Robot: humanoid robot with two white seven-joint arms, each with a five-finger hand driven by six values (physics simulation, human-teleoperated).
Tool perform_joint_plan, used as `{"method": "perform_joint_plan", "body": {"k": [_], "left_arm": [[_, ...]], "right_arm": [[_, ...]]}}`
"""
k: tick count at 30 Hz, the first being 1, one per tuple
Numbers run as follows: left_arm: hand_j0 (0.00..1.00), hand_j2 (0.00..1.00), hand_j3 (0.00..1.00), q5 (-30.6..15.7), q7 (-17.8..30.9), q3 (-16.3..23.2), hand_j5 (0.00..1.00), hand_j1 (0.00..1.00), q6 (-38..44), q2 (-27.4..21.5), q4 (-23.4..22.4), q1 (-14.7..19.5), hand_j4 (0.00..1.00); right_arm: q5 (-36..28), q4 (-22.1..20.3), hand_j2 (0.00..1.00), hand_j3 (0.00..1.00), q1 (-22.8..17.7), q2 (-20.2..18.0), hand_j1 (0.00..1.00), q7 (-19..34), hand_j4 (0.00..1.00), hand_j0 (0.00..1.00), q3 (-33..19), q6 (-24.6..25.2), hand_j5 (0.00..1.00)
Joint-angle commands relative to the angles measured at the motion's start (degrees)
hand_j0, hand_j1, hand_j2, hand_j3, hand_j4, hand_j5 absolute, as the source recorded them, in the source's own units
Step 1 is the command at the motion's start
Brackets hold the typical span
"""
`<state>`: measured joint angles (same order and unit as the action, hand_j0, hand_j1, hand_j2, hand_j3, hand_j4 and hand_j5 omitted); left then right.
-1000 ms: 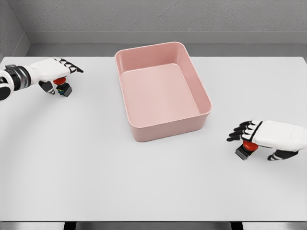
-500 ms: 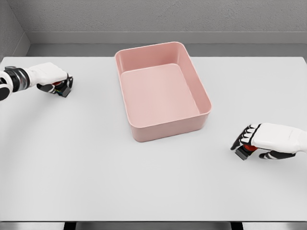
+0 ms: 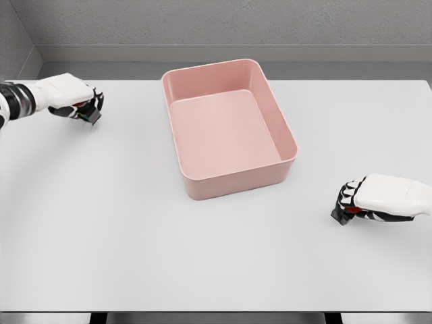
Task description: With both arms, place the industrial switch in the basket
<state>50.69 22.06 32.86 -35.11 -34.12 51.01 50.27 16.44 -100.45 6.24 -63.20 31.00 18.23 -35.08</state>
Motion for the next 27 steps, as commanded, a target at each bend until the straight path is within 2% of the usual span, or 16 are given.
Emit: {"method": "perform_joint_plan", "body": {"k": [1,5,7,13,18,20,22,25,27], "left_arm": [[0.30,0.30,0.30,-3.14,-0.08,-0.95,0.30,0.30,0.11,-0.25,2.77,0.00,0.30],[0.31,0.31,0.31,-6.83,-0.17,-1.30,0.31,0.31,0.11,0.81,7.08,0.09,0.31],[0.31,0.31,0.31,-7.19,-0.17,-1.74,0.31,0.31,0.11,1.69,9.36,0.18,0.31],[0.31,0.31,0.31,-7.45,-0.17,-2.45,0.31,0.31,0.11,6.08,12.44,1.49,0.31],[0.31,0.31,0.31,-6.92,-0.17,-1.57,0.31,0.31,0.11,11.09,13.06,1.76,0.31],[0.31,0.31,0.31,-5.96,-0.08,-0.52,0.31,0.31,0.11,13.64,13.06,2.11,0.31],[0.31,0.31,0.31,-5.43,-0.08,2.47,0.31,0.31,0.11,15.92,12.80,2.81,0.31],[0.32,0.32,0.32,-3.58,-0.08,4.85,0.32,0.32,0.11,17.68,12.44,3.34,0.32],[0.33,0.33,0.33,-3.41,-0.08,6.78,0.33,0.33,0.11,19.18,10.78,4.22,0.33]], "right_arm": [[-0.18,-0.01,0.45,0.45,0.09,-0.08,0.45,0.02,0.45,0.45,0.05,0.08,0.45],[-0.18,-0.01,0.45,0.45,0.79,-0.26,0.45,0.02,0.45,0.45,-0.48,0.08,0.45],[-0.18,-0.01,0.45,0.45,1.23,-0.26,0.45,0.02,0.45,0.45,-0.57,0.08,0.45],[-0.44,0.17,0.45,0.45,3.87,-0.52,0.45,0.02,0.45,0.45,-0.74,0.08,0.45],[-0.44,-0.01,0.46,0.46,6.41,-0.35,0.46,0.02,0.46,0.46,-0.92,0.08,0.46],[-0.53,-0.01,0.46,0.46,7.47,-0.35,0.46,0.02,0.46,0.46,-1.09,0.08,0.46],[-0.53,-0.01,0.46,0.46,8.43,-0.17,0.46,0.02,0.46,0.46,-1.09,0.08,0.46],[-0.71,-0.01,0.46,0.46,10.28,0.01,0.46,-0.07,0.46,0.46,-1.09,0.08,0.46],[-0.71,-0.01,0.46,0.46,11.86,0.36,0.46,-0.07,0.46,0.46,-1.09,0.08,0.46]]}}
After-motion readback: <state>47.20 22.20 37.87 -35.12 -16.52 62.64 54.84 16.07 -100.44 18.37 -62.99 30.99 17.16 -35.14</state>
